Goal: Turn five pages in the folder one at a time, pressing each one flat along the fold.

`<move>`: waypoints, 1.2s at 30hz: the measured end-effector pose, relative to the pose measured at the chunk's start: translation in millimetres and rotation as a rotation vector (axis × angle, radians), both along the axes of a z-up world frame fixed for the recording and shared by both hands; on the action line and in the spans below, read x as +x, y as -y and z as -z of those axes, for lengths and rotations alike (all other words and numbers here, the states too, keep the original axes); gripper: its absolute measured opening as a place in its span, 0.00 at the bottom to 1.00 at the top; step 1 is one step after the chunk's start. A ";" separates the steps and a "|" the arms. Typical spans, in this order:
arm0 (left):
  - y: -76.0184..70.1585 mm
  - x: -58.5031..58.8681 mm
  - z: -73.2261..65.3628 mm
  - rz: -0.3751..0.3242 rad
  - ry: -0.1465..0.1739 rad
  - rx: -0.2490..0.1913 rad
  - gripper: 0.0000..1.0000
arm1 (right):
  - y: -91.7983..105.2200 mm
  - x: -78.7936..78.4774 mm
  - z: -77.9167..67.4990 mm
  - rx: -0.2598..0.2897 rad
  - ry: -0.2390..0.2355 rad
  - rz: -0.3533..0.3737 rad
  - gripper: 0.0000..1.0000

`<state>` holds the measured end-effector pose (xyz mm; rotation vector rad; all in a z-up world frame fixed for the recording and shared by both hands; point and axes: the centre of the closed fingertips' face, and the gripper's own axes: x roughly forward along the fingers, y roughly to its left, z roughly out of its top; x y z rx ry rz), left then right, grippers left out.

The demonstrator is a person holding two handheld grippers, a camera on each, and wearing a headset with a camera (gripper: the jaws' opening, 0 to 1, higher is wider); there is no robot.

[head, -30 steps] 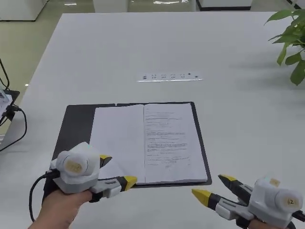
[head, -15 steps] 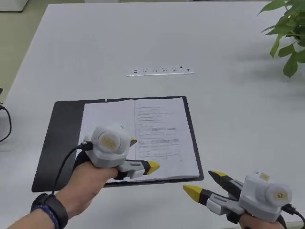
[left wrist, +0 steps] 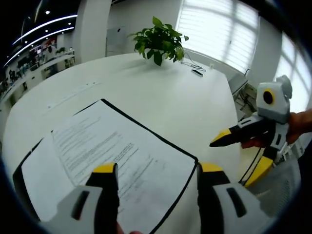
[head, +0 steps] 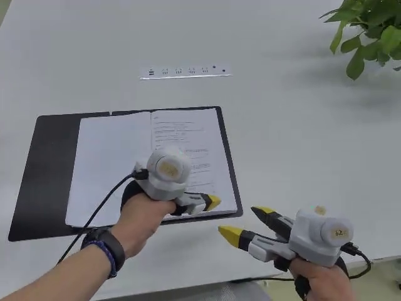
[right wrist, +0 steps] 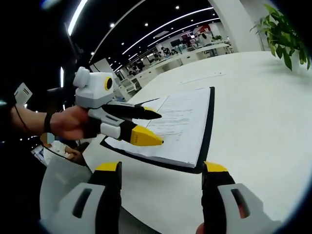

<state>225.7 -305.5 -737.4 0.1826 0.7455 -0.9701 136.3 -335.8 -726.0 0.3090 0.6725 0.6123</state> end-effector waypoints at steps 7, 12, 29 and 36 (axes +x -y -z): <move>25.6 0.8 17.4 -0.007 0.006 0.024 0.66 | 5.2 -5.0 3.9 0.010 -0.013 0.006 0.64; 25.3 3.3 30.9 -0.004 0.025 0.069 0.66 | 7.7 -8.2 7.5 0.010 -0.026 0.006 0.64; 11.7 8.9 43.3 -0.024 0.080 0.108 0.54 | 8.4 1.7 7.1 0.028 -0.030 0.014 0.61; 8.2 12.8 42.8 -0.030 0.102 0.102 0.47 | 7.6 9.6 3.9 0.039 -0.020 0.021 0.60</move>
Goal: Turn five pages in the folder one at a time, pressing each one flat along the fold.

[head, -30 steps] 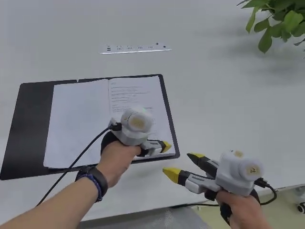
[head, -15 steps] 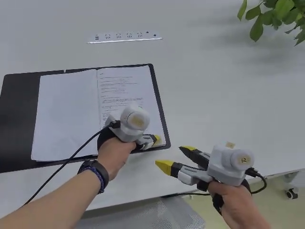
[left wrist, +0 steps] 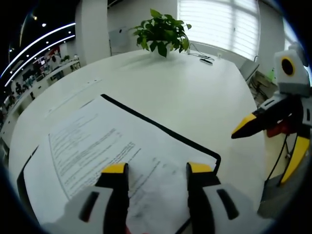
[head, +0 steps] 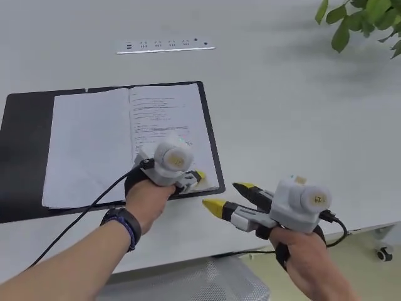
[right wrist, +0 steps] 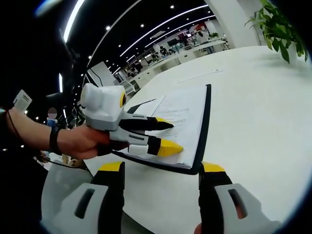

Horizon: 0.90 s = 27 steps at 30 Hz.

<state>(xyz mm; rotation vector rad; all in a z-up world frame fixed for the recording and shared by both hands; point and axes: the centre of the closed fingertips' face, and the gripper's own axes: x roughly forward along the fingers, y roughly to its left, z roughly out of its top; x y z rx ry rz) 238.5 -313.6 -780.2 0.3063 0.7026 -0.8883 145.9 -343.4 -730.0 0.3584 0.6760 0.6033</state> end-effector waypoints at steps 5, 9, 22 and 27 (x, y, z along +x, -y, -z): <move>-4.3 5.6 0.2 -0.020 -0.001 -0.008 0.41 | -0.3 1.8 0.1 0.003 0.000 0.000 0.59; -6.3 8.3 -0.4 -0.032 -0.004 -0.021 0.37 | 0.8 3.6 0.1 0.008 0.001 0.004 0.59; -6.1 8.1 -4.4 -0.057 -0.053 -0.093 0.39 | -5.4 55.6 -8.2 0.070 0.039 0.009 0.56; -6.1 7.8 -4.6 -0.053 -0.052 -0.098 0.38 | -12.4 74.9 -8.8 0.107 0.040 -0.011 0.54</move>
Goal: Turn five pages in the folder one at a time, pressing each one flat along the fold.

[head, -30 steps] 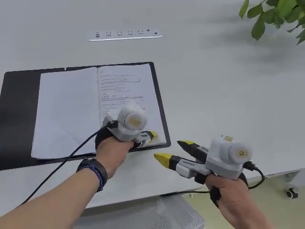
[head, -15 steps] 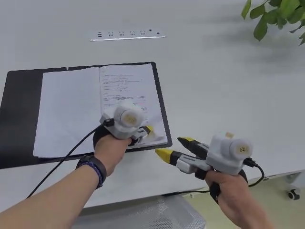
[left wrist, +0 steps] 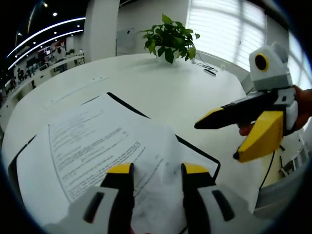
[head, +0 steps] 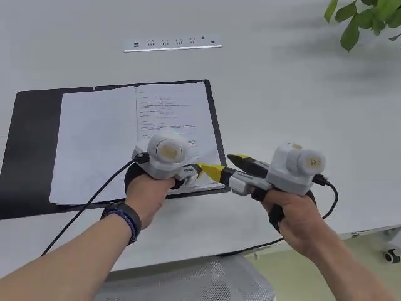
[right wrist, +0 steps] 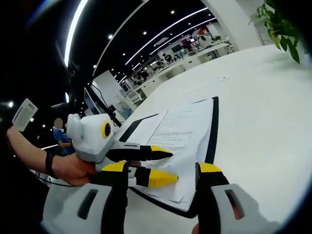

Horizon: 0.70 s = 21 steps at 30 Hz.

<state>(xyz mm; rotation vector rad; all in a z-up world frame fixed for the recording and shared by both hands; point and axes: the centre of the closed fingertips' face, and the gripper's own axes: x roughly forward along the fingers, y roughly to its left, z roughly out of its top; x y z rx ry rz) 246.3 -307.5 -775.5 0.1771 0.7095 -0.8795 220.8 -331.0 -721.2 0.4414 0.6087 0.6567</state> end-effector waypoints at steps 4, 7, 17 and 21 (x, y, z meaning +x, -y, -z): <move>-0.1 -0.2 0.0 0.001 0.001 -0.002 0.38 | -2.8 8.9 2.2 0.025 -0.010 0.001 0.52; -0.5 -0.4 0.0 0.003 0.003 -0.002 0.38 | -5.8 11.8 3.6 0.045 -0.019 0.000 0.50; -0.5 -0.7 0.3 0.009 0.005 -0.003 0.38 | -9.1 13.9 12.1 0.057 -0.048 -0.002 0.50; -0.6 -0.7 0.5 0.009 0.005 -0.005 0.38 | -8.1 15.2 13.2 0.055 -0.052 0.001 0.50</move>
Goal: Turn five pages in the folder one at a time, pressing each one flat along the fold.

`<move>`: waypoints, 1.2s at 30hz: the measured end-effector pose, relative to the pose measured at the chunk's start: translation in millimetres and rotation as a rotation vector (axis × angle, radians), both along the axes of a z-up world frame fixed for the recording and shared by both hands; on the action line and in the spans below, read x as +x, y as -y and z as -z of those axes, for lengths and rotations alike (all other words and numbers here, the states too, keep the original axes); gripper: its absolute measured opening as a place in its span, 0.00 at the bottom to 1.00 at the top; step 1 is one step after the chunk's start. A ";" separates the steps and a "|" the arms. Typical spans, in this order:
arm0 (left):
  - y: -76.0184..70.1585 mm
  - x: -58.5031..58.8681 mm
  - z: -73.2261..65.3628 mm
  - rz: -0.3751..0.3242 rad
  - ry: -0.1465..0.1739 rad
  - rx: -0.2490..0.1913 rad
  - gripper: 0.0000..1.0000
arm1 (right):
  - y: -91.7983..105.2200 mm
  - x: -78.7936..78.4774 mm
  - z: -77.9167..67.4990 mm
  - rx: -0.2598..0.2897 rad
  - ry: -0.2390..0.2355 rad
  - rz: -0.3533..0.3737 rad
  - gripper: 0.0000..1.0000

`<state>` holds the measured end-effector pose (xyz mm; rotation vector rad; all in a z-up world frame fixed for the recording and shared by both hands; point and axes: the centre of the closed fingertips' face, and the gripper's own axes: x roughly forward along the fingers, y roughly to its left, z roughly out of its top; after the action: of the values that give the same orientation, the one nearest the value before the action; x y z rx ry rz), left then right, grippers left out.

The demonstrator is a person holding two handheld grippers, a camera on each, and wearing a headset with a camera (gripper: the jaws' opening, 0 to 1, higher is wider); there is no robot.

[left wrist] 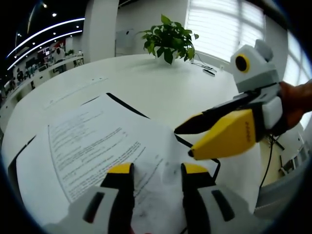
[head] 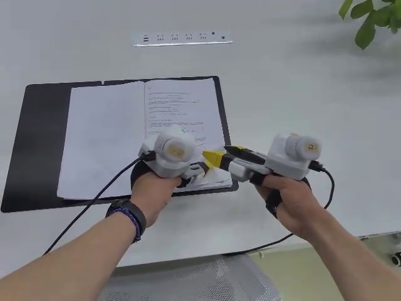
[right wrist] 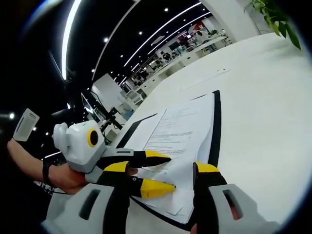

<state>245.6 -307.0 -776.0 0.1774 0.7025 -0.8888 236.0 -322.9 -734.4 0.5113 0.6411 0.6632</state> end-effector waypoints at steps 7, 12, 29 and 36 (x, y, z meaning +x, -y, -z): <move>0.0 0.0 -0.2 0.001 -0.001 -0.001 0.38 | -2.9 -0.5 1.2 -0.001 -0.004 -0.008 0.50; -0.2 0.3 0.0 0.001 -0.001 -0.001 0.38 | -2.8 0.2 1.8 0.003 -0.007 -0.004 0.50; -0.7 -23.2 -12.6 0.054 -0.030 -0.005 0.54 | 8.0 -0.9 2.3 0.120 -0.063 0.068 0.22; -16.5 -29.8 -25.9 0.026 -0.014 -0.015 0.55 | -2.0 -9.0 13.5 0.097 -0.099 0.052 0.04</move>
<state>215.8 -290.5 -750.1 0.1670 0.7081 -0.9207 227.0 -320.9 -747.9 0.6519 0.6882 0.6250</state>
